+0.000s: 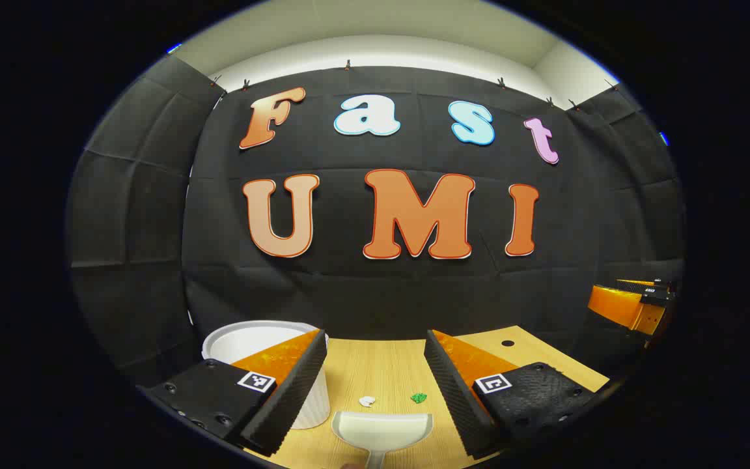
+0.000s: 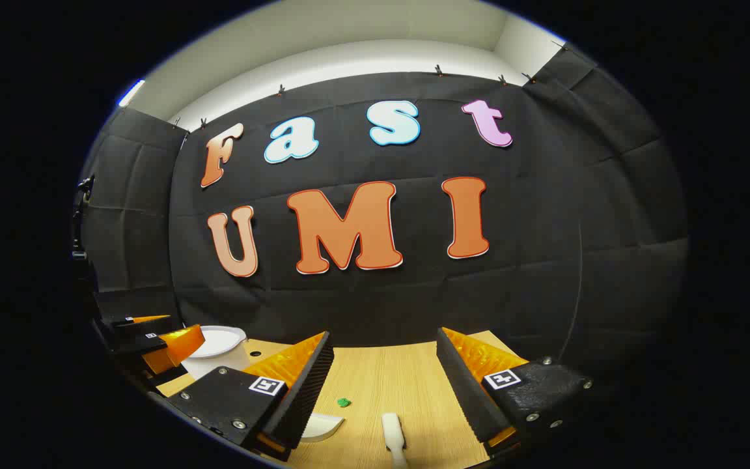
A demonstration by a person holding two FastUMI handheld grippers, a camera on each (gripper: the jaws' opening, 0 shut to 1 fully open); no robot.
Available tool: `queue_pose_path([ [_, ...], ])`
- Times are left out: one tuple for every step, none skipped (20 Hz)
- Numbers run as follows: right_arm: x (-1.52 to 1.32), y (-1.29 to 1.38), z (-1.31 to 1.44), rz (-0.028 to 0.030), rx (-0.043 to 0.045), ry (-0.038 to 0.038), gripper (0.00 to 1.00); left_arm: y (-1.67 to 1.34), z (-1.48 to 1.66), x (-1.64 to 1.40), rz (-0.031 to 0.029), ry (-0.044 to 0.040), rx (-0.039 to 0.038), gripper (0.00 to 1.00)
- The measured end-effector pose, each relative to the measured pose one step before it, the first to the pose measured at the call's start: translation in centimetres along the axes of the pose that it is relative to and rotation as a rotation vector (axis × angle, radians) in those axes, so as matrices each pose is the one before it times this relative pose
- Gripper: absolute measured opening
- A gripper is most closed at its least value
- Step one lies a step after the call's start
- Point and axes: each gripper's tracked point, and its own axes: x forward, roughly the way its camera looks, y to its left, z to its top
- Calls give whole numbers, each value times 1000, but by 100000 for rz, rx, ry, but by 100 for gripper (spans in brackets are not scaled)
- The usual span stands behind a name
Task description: Pick up the small broom and dustpan from the desktop, sweep the trash into the dustpan with the broom, and then empty the trash into the garbage bin.
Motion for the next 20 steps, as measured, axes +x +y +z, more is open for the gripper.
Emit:
queue_pose_path([
  [14,95,-114,307,-207,195,95,26,-15,-77,369,285,-57,95],
  [-19,86,-36,279,-159,216,95,234,5,-67,510,-537,-242,95],
  [58,67,-116,365,35,240,95,150,126,-27,400,-176,-33,95],
  [-29,107,-93,388,231,203,95,76,-170,-41,456,231,177,95],
  [87,-47,-51,105,115,232,95,93,7,51,51,180,56,95],
  [103,72,74,143,11,71,95,8,107,8,89,-15,-10,95],
  [72,90,-41,170,-31,23,95,88,-75,-142,198,109,78,95],
  [24,87,57,227,2,-114,95,10,-134,145,61,279,254,95],
  [11,45,-68,144,-47,18,95,-86,91,114,-157,77,7,95],
  [59,43,11,223,-130,222,95,-21,-140,-10,-44,194,11,96],
  [57,-9,-158,103,-51,170,95,-41,60,61,-64,48,36,96],
  [-6,20,-14,-6,-47,42,95,13,-75,13,2,-31,59,95],
  [39,-78,27,-160,3,-43,95,-55,60,75,10,36,67,95],
  [6,-18,24,-29,-1,34,95,43,-39,51,115,202,67,95],
  [10,-86,-42,-158,130,103,95,-11,-16,15,97,52,-50,95],
  [56,-34,31,-14,196,-60,95,-115,-92,42,-165,338,-184,95],
  [21,-83,-36,-44,125,-64,95,-45,-39,23,34,181,-221,95],
  [-7,-116,-21,-139,101,145,95,40,-74,30,152,184,-100,95],
  [57,-91,-41,8,97,29,95,-26,54,62,43,125,20,95],
  [34,30,45,-37,118,180,95,-113,-59,9,-38,66,91,95],
])
